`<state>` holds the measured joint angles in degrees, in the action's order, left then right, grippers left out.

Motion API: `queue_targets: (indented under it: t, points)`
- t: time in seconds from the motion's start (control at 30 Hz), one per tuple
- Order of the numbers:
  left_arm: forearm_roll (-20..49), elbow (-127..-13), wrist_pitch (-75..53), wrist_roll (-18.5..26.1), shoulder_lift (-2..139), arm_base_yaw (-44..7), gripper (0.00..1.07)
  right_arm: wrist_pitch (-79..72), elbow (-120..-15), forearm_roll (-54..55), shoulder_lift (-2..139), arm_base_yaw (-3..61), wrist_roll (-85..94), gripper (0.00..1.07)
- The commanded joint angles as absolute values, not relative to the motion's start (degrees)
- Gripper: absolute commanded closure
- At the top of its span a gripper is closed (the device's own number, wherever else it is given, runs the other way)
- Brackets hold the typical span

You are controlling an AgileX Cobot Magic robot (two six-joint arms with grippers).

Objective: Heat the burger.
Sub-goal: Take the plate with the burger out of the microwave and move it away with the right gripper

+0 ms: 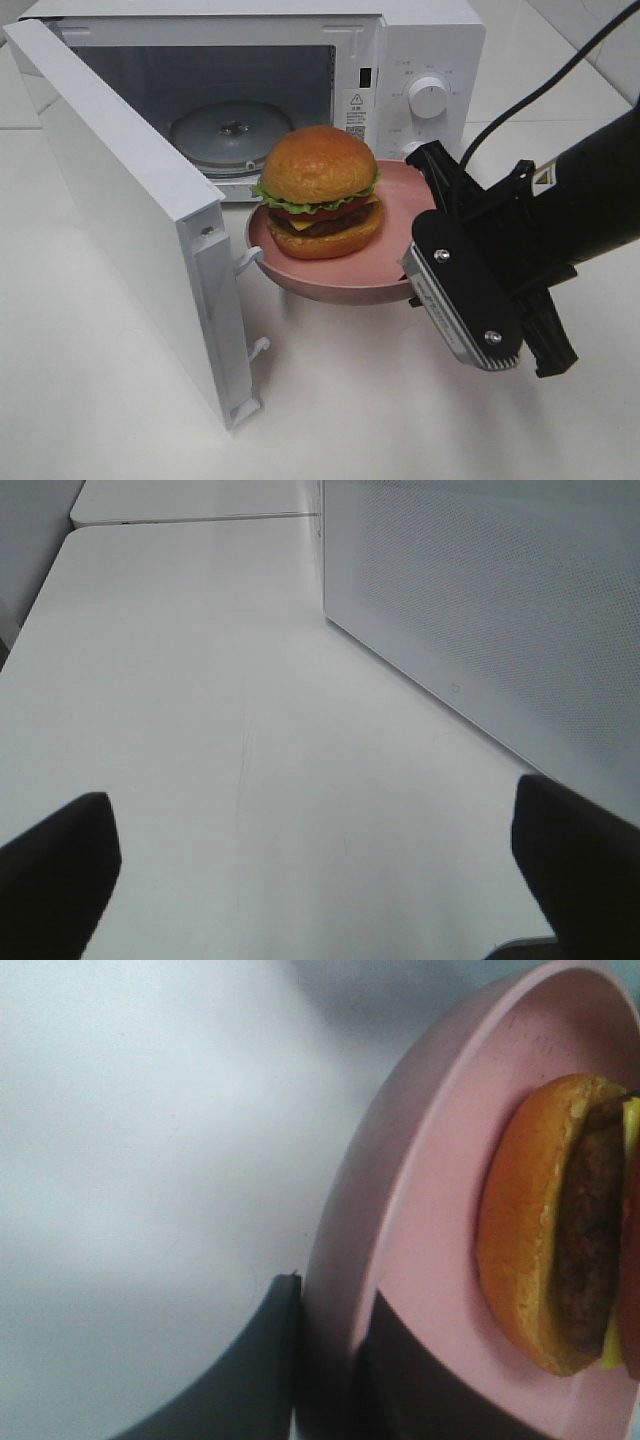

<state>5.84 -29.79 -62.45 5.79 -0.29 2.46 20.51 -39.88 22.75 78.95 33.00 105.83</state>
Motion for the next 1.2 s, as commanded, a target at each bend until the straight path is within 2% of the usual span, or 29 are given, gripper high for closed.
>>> queue_targets:
  t: [0.03,0.5,0.7,0.77,0.97,1.03,1.13,1.2]
  points:
    - [6.1,-29.7,-61.6,5.6,-0.5,2.5,0.07,17.2,-37.4,23.3,73.7,32.7,104.9,1.07]
    - [6.1,-29.7,-61.6,5.6,-0.5,2.5,0.07,17.2,-30.7,21.2,61.5,32.7,99.2,1.07]
    - [6.1,-29.7,-61.6,5.6,-0.5,2.5,0.07,17.9,-28.4,12.8,56.3,32.7,90.9,1.07]
    - [6.1,-29.7,-61.6,5.6,-0.5,2.5,0.07,19.6,-27.4,5.8,52.7,32.7,83.4,1.07]
    - [6.1,-29.7,-61.6,5.6,-0.5,2.5,0.07,23.6,-27.2,-0.7,49.7,32.7,75.9,1.07]
    - [6.1,-29.7,-61.6,5.6,-0.5,2.5,0.07,26.8,-27.2,-9.3,48.0,32.7,65.0,1.07]
    - [6.1,-29.7,-61.6,5.6,-0.5,2.5,0.07,27.6,-27.2,-11.8,47.8,32.7,61.9,1.07]
    - [6.1,-29.7,-61.6,5.6,-0.5,2.5,0.07,30.9,-27.2,-19.7,47.7,32.7,50.9,1.07]
